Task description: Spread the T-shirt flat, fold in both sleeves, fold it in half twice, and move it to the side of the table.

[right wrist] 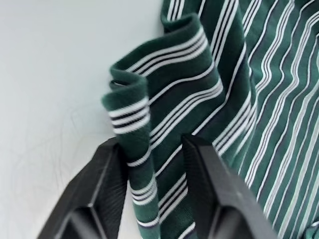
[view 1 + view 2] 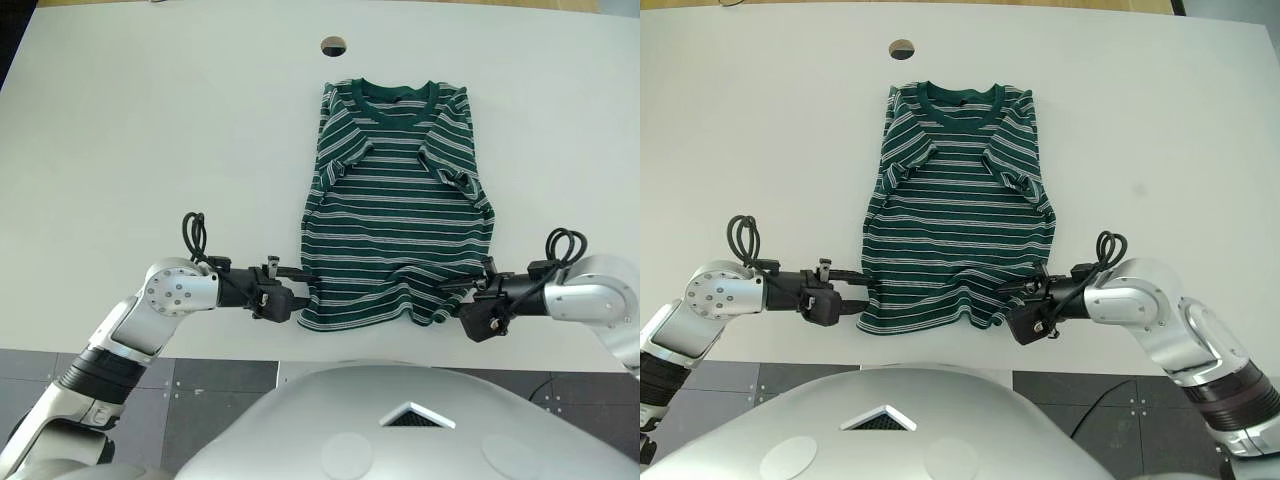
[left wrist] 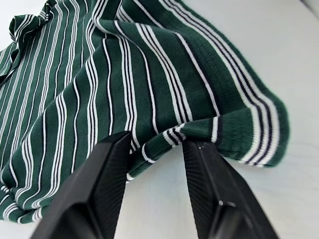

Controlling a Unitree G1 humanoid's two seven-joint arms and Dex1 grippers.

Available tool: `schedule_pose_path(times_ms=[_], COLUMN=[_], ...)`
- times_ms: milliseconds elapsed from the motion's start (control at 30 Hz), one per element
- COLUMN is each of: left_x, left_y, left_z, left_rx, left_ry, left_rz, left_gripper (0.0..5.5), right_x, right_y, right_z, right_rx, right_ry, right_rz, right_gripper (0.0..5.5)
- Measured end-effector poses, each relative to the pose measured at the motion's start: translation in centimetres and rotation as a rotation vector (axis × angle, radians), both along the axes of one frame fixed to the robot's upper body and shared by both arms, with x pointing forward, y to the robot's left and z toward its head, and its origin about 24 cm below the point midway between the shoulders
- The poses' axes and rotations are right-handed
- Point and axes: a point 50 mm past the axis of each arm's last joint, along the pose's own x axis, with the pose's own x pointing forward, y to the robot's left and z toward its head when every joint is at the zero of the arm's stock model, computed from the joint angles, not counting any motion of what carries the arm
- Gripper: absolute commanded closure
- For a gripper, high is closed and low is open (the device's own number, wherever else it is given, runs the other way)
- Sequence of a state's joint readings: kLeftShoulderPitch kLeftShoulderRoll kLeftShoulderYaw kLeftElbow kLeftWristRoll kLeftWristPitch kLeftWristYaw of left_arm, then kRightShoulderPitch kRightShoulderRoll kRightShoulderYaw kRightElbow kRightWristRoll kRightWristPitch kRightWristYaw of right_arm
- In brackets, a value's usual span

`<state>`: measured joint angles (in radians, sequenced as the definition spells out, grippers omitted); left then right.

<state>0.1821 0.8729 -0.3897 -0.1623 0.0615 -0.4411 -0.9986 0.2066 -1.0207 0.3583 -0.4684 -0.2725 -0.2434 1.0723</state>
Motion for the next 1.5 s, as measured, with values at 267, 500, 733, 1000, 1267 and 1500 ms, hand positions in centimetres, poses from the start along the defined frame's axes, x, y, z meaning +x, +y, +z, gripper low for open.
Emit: schedule_pose_path(times_ms=[267, 500, 733, 1000, 1267, 1500], left_x=[-0.1, -1.9, -3.6, -3.8, 4.5, 11.2], left_y=[-0.6, 2.2, 3.0, 3.5, 3.3, 0.9], left_z=[-0.3, 0.4, 2.8, 5.0, 4.6, 5.7], left_rx=[-0.016, 0.037, -0.088, -0.241, -0.34, -0.523], left_ry=[0.037, 0.199, 0.231, 0.217, 0.048, 0.026], left_rz=[-0.033, -0.034, 0.029, 0.097, 0.532, 0.775], left_gripper=[4.21, 5.37, 5.37, 5.37, 5.37, 5.37], right_x=[-0.2, -1.4, -2.6, -2.5, 5.0, 10.4], right_y=[0.1, 1.0, 1.3, -2.0, -4.5, -4.9], right_z=[-0.2, 3.2, 5.1, 4.6, 4.4, 4.3], right_rx=[-0.015, 0.234, 0.335, 0.295, 0.485, 0.568], right_ry=[0.034, 0.247, 0.361, 0.394, 0.097, -0.023], right_rz=[-0.036, -0.142, -0.187, -0.29, -0.58, -0.833], right_gripper=[5.4, 5.4, 5.4, 5.4, 5.4, 5.4])
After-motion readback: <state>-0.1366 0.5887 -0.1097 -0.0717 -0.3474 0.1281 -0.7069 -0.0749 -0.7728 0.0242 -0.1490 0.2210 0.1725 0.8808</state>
